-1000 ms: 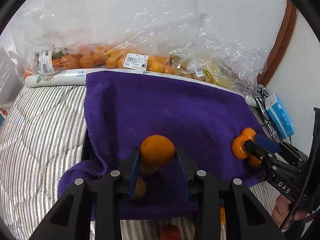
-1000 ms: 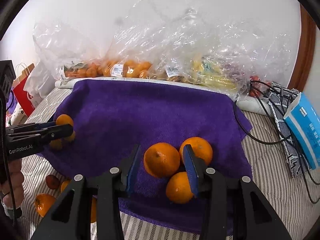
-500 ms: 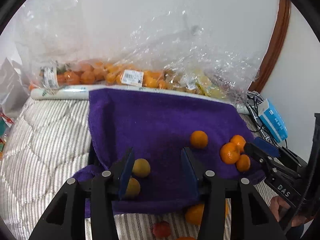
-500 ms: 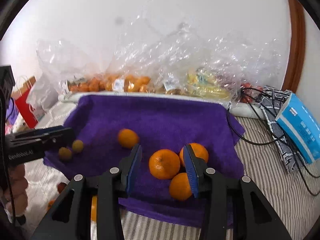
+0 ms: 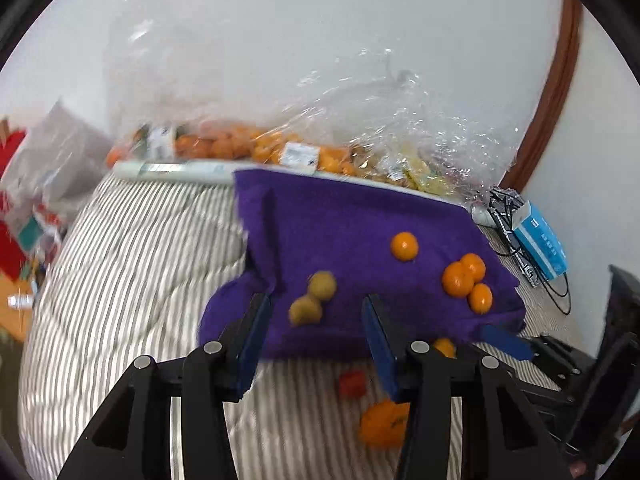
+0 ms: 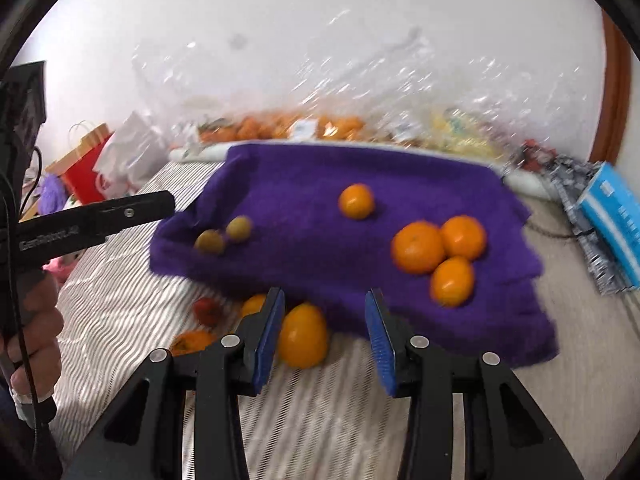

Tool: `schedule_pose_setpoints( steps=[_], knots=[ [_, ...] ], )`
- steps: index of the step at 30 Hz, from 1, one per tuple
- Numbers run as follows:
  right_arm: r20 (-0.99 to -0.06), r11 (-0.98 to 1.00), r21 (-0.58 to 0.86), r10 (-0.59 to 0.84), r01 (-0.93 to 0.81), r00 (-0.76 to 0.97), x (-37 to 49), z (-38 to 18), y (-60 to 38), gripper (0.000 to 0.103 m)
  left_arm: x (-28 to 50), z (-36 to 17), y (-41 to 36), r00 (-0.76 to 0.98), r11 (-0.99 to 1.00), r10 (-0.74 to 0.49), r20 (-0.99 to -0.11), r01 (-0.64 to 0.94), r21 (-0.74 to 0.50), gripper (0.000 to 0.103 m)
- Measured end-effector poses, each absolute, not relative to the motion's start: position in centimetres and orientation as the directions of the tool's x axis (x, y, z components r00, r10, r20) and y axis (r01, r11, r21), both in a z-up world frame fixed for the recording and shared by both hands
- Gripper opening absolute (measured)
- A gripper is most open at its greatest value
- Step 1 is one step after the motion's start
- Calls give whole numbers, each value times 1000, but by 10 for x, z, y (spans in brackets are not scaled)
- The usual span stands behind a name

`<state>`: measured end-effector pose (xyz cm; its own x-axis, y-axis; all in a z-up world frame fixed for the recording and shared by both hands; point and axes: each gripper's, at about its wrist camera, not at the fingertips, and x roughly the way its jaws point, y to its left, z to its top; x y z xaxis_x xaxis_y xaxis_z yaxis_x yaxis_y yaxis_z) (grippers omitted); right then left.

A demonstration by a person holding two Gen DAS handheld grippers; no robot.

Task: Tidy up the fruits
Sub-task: 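Withdraw both tools from the towel toward the remaining fruits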

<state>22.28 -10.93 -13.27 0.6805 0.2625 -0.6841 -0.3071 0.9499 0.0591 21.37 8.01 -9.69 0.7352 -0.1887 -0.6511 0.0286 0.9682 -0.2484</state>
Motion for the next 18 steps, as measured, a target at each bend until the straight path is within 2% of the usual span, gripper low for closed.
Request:
schedule_pose_setpoints(
  steps=[5,10,18],
  knots=[
    [-718,941,113,299,-319,628,221,-156,-100,37,188,-118,96,716,965,-190,-672,11,-261,46],
    [-738,948,119,284,-297,612,227,-167,-99,36,176,-126,103,704,962,-200,-681,10,-272,46],
    [-747,952,64,246,-301,618,226,-175,-98,32,170,-130,98,698,963,-217,-682,39,-267,46]
  ],
)
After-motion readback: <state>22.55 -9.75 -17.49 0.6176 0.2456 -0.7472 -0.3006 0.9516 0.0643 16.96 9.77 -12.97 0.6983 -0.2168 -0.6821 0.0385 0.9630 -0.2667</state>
